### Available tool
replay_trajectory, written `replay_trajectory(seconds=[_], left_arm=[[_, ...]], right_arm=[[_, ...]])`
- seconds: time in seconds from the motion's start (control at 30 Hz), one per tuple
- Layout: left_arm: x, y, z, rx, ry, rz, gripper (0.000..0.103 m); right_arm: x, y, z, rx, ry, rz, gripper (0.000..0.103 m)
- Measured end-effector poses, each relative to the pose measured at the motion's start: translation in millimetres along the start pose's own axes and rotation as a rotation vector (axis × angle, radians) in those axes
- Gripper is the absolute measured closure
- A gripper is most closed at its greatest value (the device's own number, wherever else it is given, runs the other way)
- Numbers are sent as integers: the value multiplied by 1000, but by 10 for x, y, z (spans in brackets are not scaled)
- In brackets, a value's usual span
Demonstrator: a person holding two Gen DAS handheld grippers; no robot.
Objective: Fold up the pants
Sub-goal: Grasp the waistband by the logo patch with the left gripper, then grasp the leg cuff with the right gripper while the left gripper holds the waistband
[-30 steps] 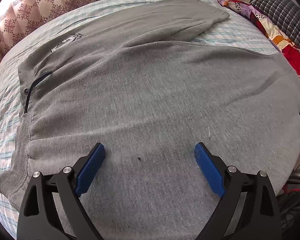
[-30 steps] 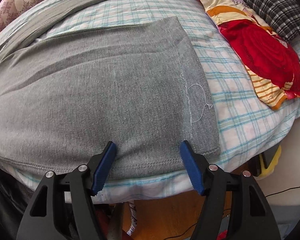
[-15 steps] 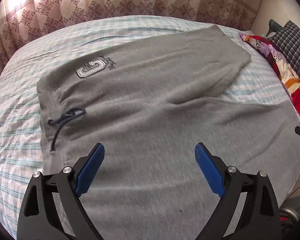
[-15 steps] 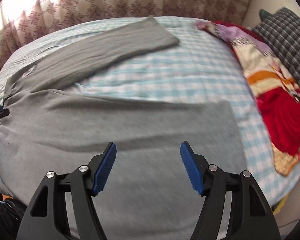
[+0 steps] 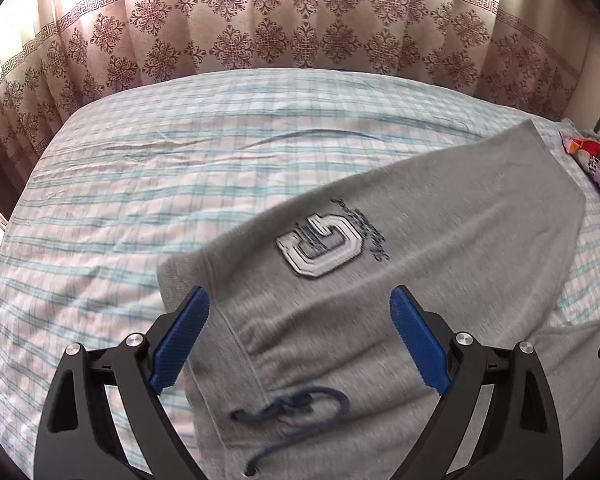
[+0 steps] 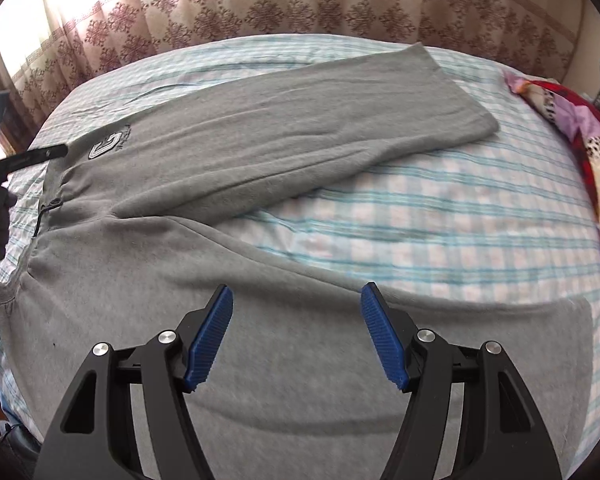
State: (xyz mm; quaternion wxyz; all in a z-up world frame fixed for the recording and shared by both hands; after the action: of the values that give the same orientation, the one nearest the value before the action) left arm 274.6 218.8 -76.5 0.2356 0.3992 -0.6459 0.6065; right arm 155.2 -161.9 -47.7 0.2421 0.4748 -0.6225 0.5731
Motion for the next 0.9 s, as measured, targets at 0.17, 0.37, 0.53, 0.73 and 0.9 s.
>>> replay_trajectory(seconds=[0.17,0.37,0.53,0.73,0.9], left_arm=[[-409,-237,-232,0,-13,-35,10],[-813,-311,-247,-91,50,-107,26],[-972,-340,-218,-131,70,-132,59],[-793,-348,-164,-150,139,-100,96],[-397,-230,-91,-187,170,-43,98]], right_arm=[[-202,-145,-157,27,-32,-22,37],[-405,-291,-227,35,-44,-51,37],[-527,-381,-232,36,-48,-62,37],[-635,-622,-112,7,-43,-39,37],[-696,-975,198,-82,-17,24,37]])
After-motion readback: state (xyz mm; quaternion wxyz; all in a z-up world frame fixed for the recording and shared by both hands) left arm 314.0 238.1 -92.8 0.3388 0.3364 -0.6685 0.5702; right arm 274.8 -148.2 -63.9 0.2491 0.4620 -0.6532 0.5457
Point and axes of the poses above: each gripper's, at about its wrist camera, not at the fingertips, and x roughly against the way its jaws point, z to its right, y to its underside, the point moved 1 cm from there along -x, roughly the way its jaws point, and after that the axes turned 12 degrees about -y, right-handed, at the moved point
